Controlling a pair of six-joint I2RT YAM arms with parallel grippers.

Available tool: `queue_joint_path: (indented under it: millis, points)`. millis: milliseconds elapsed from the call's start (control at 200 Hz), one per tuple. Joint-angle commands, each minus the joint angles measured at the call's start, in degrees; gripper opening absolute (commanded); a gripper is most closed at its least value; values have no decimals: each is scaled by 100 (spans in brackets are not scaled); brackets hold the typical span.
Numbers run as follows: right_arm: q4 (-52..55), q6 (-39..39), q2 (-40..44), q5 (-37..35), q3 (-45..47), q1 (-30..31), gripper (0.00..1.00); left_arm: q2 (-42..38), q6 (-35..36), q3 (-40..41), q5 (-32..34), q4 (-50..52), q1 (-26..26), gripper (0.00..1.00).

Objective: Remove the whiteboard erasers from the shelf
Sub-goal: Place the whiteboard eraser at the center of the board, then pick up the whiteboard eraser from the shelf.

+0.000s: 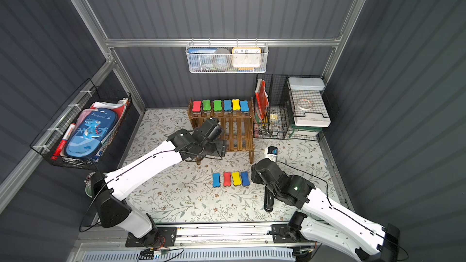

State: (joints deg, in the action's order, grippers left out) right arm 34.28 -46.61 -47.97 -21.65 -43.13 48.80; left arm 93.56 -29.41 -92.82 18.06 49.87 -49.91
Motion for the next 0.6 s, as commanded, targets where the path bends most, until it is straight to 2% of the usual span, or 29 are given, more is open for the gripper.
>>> queue_joint_path:
  millis: [0,200,415,595]
  points:
    - [30,64,18,-24,-108,-28,54,276,473,-358,76,512,145,68]
    - [28,64,-46,-26,-116,-37,53,614,734,-532,422,691,334,58]
    - [5,64,-65,-24,-111,-37,53,532,860,-326,253,365,688,61]
    - [-7,47,-56,-29,-96,-37,53,672,919,-322,251,366,822,61]
